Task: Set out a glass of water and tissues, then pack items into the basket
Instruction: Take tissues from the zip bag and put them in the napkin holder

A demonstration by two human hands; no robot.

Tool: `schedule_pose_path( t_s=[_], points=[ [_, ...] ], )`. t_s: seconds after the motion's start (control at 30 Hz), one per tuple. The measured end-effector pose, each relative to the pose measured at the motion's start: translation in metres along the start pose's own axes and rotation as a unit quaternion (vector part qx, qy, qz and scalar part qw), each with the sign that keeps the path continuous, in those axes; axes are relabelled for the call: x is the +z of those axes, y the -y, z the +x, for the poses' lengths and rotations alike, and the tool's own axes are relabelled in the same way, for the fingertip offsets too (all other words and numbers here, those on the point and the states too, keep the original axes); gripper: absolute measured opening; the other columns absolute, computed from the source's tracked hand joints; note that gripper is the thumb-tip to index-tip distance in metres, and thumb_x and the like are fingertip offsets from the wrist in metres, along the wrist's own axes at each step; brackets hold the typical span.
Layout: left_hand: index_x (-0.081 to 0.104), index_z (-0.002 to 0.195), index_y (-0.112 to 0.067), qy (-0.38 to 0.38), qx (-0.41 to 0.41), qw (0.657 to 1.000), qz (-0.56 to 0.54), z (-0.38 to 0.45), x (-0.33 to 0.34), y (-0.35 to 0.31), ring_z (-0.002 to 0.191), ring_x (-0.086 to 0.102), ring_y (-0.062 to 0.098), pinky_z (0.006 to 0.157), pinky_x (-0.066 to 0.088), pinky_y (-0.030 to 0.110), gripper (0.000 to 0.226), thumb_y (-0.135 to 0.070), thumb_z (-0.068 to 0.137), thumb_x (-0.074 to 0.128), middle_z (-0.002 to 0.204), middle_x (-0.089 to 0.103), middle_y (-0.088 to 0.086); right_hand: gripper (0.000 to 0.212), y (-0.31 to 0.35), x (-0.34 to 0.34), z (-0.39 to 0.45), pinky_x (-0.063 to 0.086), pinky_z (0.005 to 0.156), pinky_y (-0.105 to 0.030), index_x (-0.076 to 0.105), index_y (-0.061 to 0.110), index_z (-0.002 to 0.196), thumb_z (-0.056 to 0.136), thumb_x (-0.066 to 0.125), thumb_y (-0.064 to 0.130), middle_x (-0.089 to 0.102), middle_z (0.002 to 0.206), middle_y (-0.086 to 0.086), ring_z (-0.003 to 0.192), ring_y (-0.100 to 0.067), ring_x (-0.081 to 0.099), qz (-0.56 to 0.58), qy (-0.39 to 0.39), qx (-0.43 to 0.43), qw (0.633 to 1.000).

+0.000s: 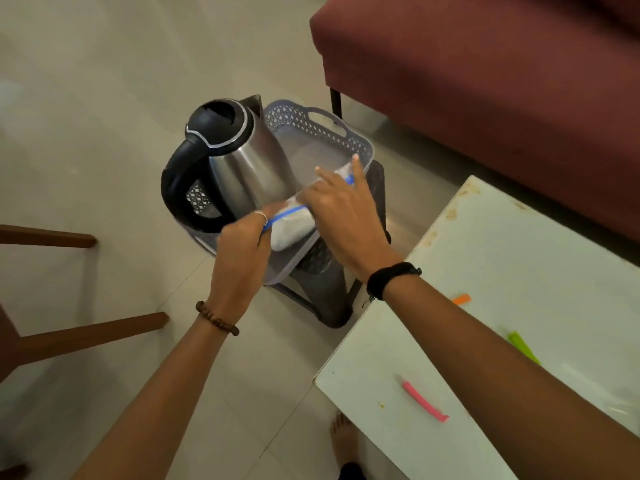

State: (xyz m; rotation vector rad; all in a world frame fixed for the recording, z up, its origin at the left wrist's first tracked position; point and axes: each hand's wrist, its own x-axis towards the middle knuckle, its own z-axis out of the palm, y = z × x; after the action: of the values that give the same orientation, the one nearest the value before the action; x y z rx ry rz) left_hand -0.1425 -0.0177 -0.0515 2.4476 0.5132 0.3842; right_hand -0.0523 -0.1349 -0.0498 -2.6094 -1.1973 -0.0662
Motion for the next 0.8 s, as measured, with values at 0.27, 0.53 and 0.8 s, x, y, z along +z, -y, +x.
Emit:
schedule_pose_path(
  t_s=[0.27, 0.53, 0.8],
  points=[
    [0.06, 0.111, -0.023, 0.029, 0.039, 0.991, -0.123, 0.035, -0.041, -0.019, 0.092, 0.057, -0.01, 0.078, 0.045, 0.001, 0.029, -0.009, 0.086, 0.062, 0.103, 0.062, -0.02, 0.019, -0.01, -0.05, 0.006, 0.004, 0.114, -0.052, 0.066, 0.014, 0.101, 0.088, 0.054, 0.008, 0.068, 0.104, -0.008, 0.109, -0.024, 0.057, 0.054, -0.098, 0.085, 0.99],
    [0.062, 0.085, -0.026, 0.057, 0.077, 0.941, -0.324, 0.004, -0.019, -0.062, 0.08, 0.065, -0.007, 0.074, 0.049, 0.007, 0.03, 0.003, 0.08, 0.061, 0.077, 0.069, -0.03, 0.018, -0.032, -0.073, -0.098, 0.025, 0.105, -0.047, 0.067, 0.006, 0.1, 0.083, 0.064, 0.009, 0.072, 0.096, -0.017, 0.087, -0.036, 0.066, 0.103, -0.073, 0.185, 0.975],
    [0.067, 0.082, -0.018, 0.15, 0.0, 0.892, -0.425, -0.053, 0.042, -0.148, 0.068, 0.062, 0.0, 0.068, 0.05, 0.011, 0.018, -0.001, 0.079, 0.065, 0.067, 0.07, -0.014, 0.027, -0.055, -0.106, -0.211, 0.038, 0.072, 0.002, 0.061, 0.031, 0.107, 0.081, 0.065, 0.031, 0.067, 0.088, 0.012, 0.08, -0.005, 0.062, 0.316, -0.062, 0.329, 0.888]
  ],
)
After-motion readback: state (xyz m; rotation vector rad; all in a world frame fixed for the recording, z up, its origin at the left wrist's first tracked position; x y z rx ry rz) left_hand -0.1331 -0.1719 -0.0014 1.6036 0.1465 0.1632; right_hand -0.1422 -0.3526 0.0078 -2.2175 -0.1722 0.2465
